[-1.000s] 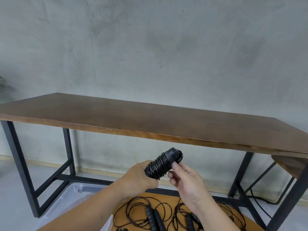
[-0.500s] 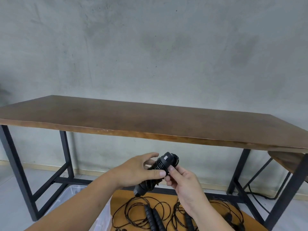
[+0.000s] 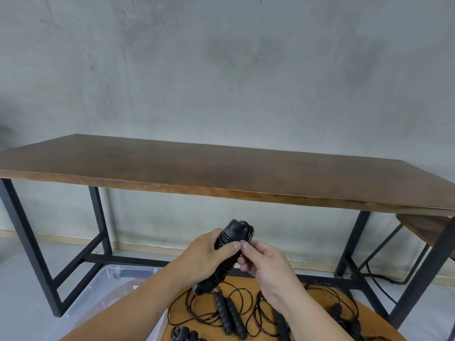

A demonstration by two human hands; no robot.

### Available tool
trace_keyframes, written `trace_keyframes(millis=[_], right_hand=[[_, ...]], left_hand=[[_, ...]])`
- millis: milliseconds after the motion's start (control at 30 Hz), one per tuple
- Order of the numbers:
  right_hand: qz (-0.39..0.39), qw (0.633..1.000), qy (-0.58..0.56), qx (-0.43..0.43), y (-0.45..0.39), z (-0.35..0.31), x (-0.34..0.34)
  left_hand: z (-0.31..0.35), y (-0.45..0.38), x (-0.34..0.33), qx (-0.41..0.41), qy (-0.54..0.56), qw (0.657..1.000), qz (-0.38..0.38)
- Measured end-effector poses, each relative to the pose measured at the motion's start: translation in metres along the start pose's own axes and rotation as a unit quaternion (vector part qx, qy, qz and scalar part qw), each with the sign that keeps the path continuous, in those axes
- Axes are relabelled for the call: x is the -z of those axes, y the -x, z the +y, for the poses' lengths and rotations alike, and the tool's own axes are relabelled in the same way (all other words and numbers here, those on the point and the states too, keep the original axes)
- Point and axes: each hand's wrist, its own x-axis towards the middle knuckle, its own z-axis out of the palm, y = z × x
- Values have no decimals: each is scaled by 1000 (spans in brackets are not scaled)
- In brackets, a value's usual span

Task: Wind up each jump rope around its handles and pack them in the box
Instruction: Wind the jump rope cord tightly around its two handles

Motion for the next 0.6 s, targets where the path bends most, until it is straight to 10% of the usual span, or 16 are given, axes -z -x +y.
trace_keyframes(millis=[600], right_hand=[[63,951,244,181,8,-10,26]], left_hand=[[9,1,-9,92,287,953,-26]])
